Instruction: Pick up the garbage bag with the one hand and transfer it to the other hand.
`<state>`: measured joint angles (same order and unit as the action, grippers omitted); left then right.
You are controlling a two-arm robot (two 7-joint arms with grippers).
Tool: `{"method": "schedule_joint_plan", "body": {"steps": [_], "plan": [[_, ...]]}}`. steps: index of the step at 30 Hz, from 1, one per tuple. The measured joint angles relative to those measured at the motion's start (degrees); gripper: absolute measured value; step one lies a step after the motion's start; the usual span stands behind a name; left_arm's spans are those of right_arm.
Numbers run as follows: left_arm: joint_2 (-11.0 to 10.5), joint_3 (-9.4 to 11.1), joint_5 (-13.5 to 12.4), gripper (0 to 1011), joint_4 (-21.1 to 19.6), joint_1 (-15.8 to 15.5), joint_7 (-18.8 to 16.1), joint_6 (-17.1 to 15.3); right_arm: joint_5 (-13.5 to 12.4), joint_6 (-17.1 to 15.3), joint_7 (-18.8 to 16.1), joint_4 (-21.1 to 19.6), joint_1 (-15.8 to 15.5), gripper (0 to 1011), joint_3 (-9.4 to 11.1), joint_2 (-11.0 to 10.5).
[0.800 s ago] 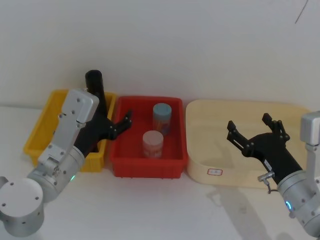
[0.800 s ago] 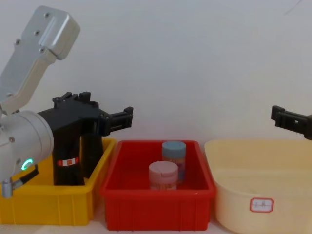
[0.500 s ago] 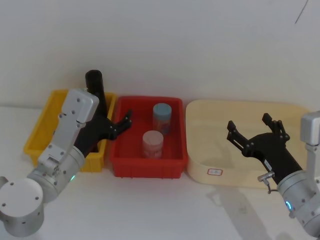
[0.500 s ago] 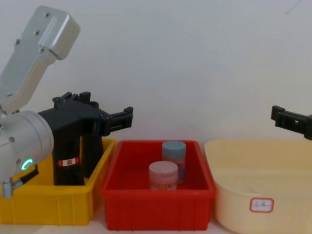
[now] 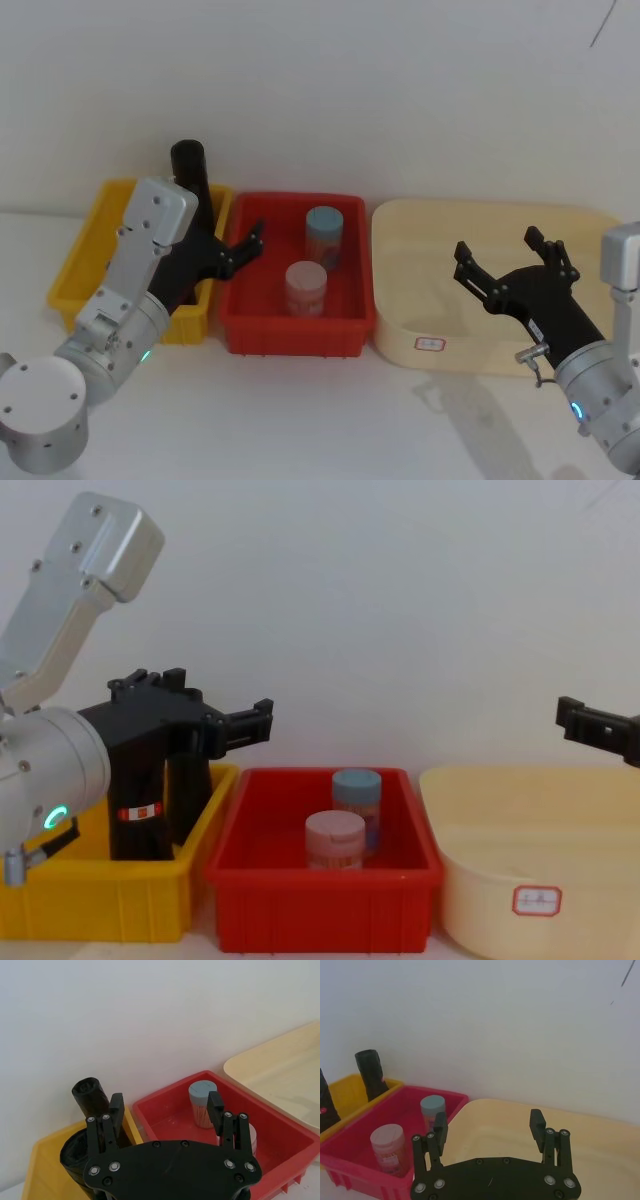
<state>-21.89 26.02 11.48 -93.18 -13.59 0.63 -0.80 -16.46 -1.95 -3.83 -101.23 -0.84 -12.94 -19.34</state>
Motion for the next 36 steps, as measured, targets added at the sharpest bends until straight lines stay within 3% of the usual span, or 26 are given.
{"method": "schedule_joint_plan", "body": {"steps": [21,27,29,33,36], "plan": [[-0.01,0.00,0.04,1000,-0.30,-0.19,0.27,-0.76,-0.09,-0.57,-0.97,0.43,0.82,999,-0.20,-0.13],[-0.83,-0.30,0.80,1000,-2.56,-0.46,1.63,-4.15,-0.77,-2.19,-3.17,1.44,2.84,999,-0.77,-0.45],[-1.86,-1.10,1.81,1000,-4.99,-0.30,2.63,-6.71,-1.14,-3.10,-4.40,1.87,3.87,1000,-1.09,-0.57],[-3.27,-2.48,3.00,1000,-7.69,0.36,3.58,-8.89,-1.75,-4.77,-6.39,2.62,5.90,1000,-1.87,-0.71],[-5.36,-5.11,5.11,1000,-10.93,1.86,4.93,-11.48,-2.41,-6.82,-8.55,3.43,8.27,1000,-2.94,-0.74]]}}
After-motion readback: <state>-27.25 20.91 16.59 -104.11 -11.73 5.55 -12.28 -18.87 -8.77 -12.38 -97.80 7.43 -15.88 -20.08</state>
